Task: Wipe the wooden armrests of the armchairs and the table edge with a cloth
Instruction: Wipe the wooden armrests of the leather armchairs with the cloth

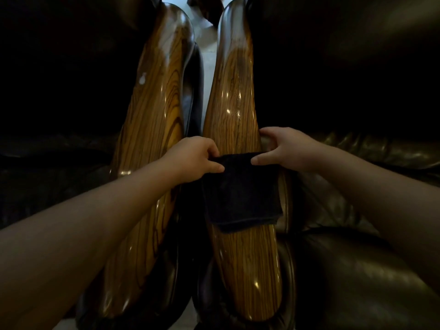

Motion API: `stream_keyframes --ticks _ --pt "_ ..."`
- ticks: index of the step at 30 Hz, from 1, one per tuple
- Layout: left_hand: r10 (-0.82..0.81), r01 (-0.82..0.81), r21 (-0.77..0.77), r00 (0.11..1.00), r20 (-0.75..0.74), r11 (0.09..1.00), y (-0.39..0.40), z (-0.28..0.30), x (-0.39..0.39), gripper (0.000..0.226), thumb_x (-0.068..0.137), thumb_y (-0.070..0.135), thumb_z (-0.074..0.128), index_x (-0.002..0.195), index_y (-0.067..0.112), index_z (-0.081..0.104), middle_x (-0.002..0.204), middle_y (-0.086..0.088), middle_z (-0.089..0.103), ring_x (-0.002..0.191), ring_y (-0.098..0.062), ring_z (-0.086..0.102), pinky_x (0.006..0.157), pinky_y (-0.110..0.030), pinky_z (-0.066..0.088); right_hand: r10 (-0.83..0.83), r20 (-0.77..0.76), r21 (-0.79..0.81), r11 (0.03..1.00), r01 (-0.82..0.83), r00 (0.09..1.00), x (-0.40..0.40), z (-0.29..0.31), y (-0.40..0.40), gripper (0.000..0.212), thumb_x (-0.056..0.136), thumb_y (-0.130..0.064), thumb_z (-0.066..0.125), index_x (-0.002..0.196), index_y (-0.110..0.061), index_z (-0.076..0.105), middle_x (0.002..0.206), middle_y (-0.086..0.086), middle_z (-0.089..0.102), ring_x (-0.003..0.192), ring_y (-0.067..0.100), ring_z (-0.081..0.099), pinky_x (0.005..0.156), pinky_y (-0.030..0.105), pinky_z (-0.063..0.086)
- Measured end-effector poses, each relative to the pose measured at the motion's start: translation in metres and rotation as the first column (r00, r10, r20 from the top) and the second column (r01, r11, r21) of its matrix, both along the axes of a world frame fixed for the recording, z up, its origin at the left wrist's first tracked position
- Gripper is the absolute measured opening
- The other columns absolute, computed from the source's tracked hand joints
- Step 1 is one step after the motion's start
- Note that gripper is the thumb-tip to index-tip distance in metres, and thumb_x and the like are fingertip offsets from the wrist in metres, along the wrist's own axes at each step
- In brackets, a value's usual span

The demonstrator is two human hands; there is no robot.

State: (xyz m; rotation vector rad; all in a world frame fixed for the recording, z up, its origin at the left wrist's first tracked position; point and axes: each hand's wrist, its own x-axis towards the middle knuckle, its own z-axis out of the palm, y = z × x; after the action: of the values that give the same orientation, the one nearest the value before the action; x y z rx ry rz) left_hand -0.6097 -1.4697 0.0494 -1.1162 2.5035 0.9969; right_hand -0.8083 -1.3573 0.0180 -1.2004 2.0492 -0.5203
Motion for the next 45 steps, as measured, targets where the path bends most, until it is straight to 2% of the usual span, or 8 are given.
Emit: stream_keyframes --ticks 5,10,15,22,25,28,37,45 --pt "-0.123 0.121 -0.115 0.992 -0.011 0.986 0.006 0.003 0.0 0.018 0.081 0.033 0.069 0.086 0.032 0.051 0.092 0.012 0.045 0.079 -0.006 0.049 0.059 -0.018 0.036 0.068 -0.094 -0.052 0.996 -0.073 0.993 0.005 0.004 0.004 0.083 0.074 -0.036 0.077 0.144 -0.03 0.033 0.13 -0.003 0.053 0.085 0.0 0.052 0.063 0.013 0.037" --pt "-0.157 0.151 -0.164 0.987 -0.024 0.975 0.016 0.006 0.0 0.017 0.084 0.025 0.067 0.089 0.028 0.051 0.084 0.009 0.052 0.069 -0.006 0.051 0.05 -0.019 0.035 0.172 -0.215 0.029 0.985 -0.17 0.961 0.019 0.009 0.01 0.08 0.077 -0.038 0.075 0.145 -0.029 0.033 0.14 0.001 0.048 0.122 0.018 0.05 0.082 0.023 0.041" --pt "-0.178 0.169 -0.174 0.984 -0.034 0.97 0.024 0.007 0.003 0.041 0.085 0.024 0.064 0.124 0.027 0.052 0.105 0.011 0.05 0.087 -0.004 0.05 0.064 -0.015 0.039 0.23 -0.132 0.054 0.973 -0.224 0.964 0.027 0.024 0.013 0.047 0.084 -0.028 0.069 0.129 -0.026 0.055 0.106 -0.008 0.062 0.089 0.006 0.061 0.067 0.02 0.053" --pt "-0.272 0.261 -0.268 0.962 -0.007 0.928 0.039 0.013 0.012 0.024 0.092 0.024 0.053 0.114 0.021 0.062 0.104 0.005 0.047 0.084 -0.009 0.052 0.072 -0.023 0.049 0.308 -0.167 0.093 0.951 -0.296 0.937 0.027 0.036 0.025 0.024 0.088 -0.028 0.063 0.112 -0.027 0.067 0.086 -0.014 0.06 0.077 0.0 0.059 0.062 0.016 0.048" --pt "-0.285 0.268 -0.323 0.958 -0.006 0.908 0.047 0.014 0.015 0.022 0.093 0.022 0.051 0.113 0.018 0.06 0.113 0.003 0.05 0.086 -0.011 0.055 0.075 -0.027 0.052 0.344 -0.335 0.061 0.937 -0.345 0.877 0.03 0.034 0.031 0.022 0.088 -0.032 0.062 0.109 -0.027 0.067 0.089 -0.013 0.047 0.077 0.003 0.049 0.062 0.015 0.04" --pt "-0.296 0.274 -0.339 0.955 -0.015 0.9 0.053 0.013 0.015 0.02 0.092 0.018 0.051 0.11 0.015 0.058 0.109 -0.001 0.055 0.086 -0.015 0.057 0.075 -0.033 0.053 0.364 -0.394 0.037 0.924 -0.381 0.844 0.034 0.034 0.034 0.019 0.089 -0.028 0.06 0.106 -0.024 0.067 0.104 -0.007 0.052 0.088 0.007 0.053 0.072 0.022 0.048" --pt "-0.297 0.291 -0.407 0.954 0.051 0.866 0.065 0.013 0.012 0.032 0.087 0.017 0.058 0.118 0.017 0.055 0.108 0.0 0.061 0.09 -0.016 0.061 0.077 -0.034 0.054 0.434 -0.549 0.073 0.876 -0.476 0.714 0.042 0.036 0.04 0.019 0.09 -0.022 0.058 0.107 -0.022 0.066 0.09 -0.005 0.063 0.078 0.011 0.061 0.067 0.026 0.054" --pt "-0.238 0.227 -0.406 0.971 0.024 0.885 0.091 0.042 0.042 0.036 0.084 0.015 0.059 0.12 0.013 0.057 0.104 -0.002 0.062 0.085 -0.013 0.059 0.07 -0.028 0.053 0.423 -0.47 0.022 0.883 -0.469 0.775 0.068 0.065 0.061 0.035 0.086 -0.028 0.06 0.12 -0.022 0.056 0.107 -0.004 0.06 0.09 0.013 0.061 0.074 0.027 0.053"
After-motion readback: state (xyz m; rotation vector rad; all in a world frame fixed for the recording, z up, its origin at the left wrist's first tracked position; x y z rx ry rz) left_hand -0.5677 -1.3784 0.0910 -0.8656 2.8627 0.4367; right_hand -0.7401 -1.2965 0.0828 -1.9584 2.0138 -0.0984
